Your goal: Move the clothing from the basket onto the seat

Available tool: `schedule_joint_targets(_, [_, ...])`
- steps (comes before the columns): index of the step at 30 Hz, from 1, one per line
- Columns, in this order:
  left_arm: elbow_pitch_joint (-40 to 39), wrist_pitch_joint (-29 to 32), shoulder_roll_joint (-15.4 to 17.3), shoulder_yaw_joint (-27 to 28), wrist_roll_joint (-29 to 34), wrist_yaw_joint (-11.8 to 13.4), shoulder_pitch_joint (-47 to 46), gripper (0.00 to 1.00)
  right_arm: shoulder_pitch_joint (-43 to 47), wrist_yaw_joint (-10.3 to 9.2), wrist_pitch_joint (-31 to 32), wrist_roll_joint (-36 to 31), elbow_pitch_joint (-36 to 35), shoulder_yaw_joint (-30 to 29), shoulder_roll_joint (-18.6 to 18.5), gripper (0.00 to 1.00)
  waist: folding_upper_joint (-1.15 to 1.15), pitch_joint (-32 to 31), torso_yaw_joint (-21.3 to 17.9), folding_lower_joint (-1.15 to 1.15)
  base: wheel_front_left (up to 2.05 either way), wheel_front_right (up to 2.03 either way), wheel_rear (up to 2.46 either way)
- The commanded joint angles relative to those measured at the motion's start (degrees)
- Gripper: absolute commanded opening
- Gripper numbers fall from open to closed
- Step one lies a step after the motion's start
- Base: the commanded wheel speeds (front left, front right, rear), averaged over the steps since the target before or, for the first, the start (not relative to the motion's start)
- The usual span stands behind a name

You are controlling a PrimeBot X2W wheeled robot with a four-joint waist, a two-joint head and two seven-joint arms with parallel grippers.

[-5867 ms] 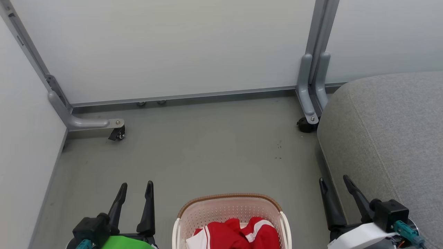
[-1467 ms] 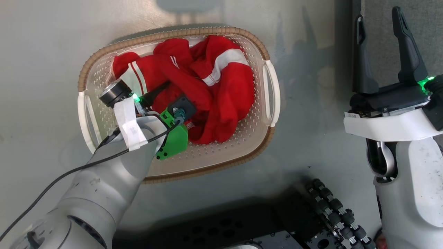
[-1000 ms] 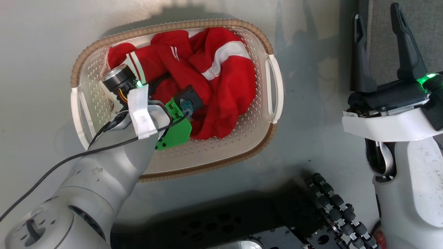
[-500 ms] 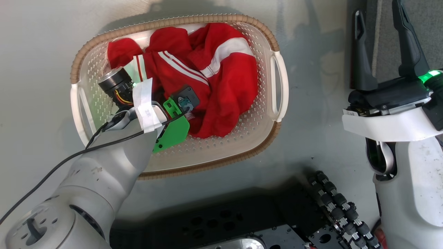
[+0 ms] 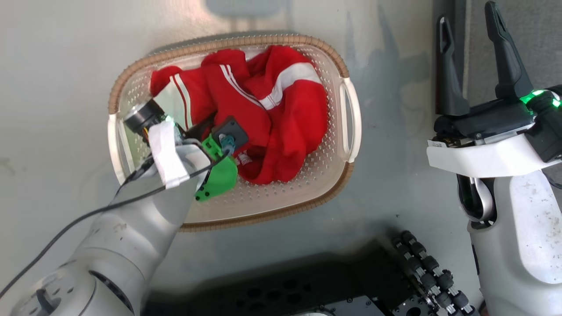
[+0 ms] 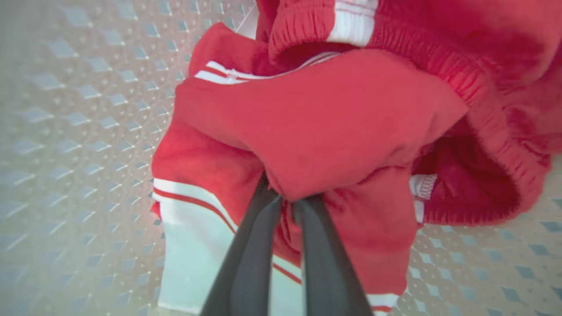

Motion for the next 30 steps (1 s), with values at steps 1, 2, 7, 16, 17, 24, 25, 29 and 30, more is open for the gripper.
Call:
schedule_joint_targets(1, [-0.1,-1.3,0.3,0.5,-0.8,0.3,1.3,0.0,0.0,-0.08,-0.3,0.2,0.4,0.1,-0.1,1.0,0.0,-3.0,-0.1,0.0,0.0,0.0,0.0])
schedule_joint_targets(2, [-0.4,-2.2,0.3,1.0,-1.6,0.6,1.9,0.0,0.3,-0.08,-0.3,0.4,0.7,0.1,-0.1,1.0,0.0,-4.0,-0.1,0.0,0.0,0.0,0.0])
schedule_joint_targets(7, [-3.6,-4.3,0.2,3.4,-4.4,1.4,5.4,0.0,1.8,-0.08,-0.3,0.6,1.7,-0.2,-0.1,1.0,0.0,-8.7,0.3,0.0,0.0,0.0,0.0])
schedule_joint_targets(16, [-24.9,-4.3,3.2,10.6,-5.9,3.2,17.0,0.0,6.8,-0.08,-0.3,-0.2,4.2,-0.9,-0.1,1.0,0.0,-21.1,2.2,0.0,0.0,0.0,0.0])
schedule_joint_targets(17, [-26.7,-4.3,3.4,11.4,-5.8,3.2,18.3,0.0,7.4,-0.07,-0.3,-0.2,4.4,-1.0,-0.1,1.0,0.0,-22.4,2.5,0.0,0.0,0.0,0.0])
schedule_joint_targets(24, [-38.4,-4.3,3.4,18.7,-4.1,2.3,29.3,0.0,12.7,-0.07,-0.3,-0.6,6.4,-1.2,-1.0,1.0,0.0,-33.2,4.5,0.0,0.0,0.0,0.0])
schedule_joint_targets(25, [-39.7,-4.3,3.3,19.5,-3.8,2.3,30.5,0.0,13.4,-0.08,-0.3,-0.5,6.7,-1.2,-1.1,1.0,0.0,-34.5,4.8,0.0,0.0,0.0,0.0])
schedule_joint_targets(29, [-44.5,-4.3,2.6,24.3,-3.4,1.7,36.3,0.0,16.2,-0.08,-0.3,-0.1,7.8,-1.0,-1.1,1.0,0.0,-40.3,5.5,0.0,0.0,0.0,0.0])
schedule_joint_targets(30, [-45.7,-4.3,2.3,25.7,-3.6,1.5,38.0,0.0,17.0,-0.08,-0.3,0.0,8.1,-0.8,-1.1,1.0,0.0,-41.8,5.6,0.0,0.0,0.0,0.0])
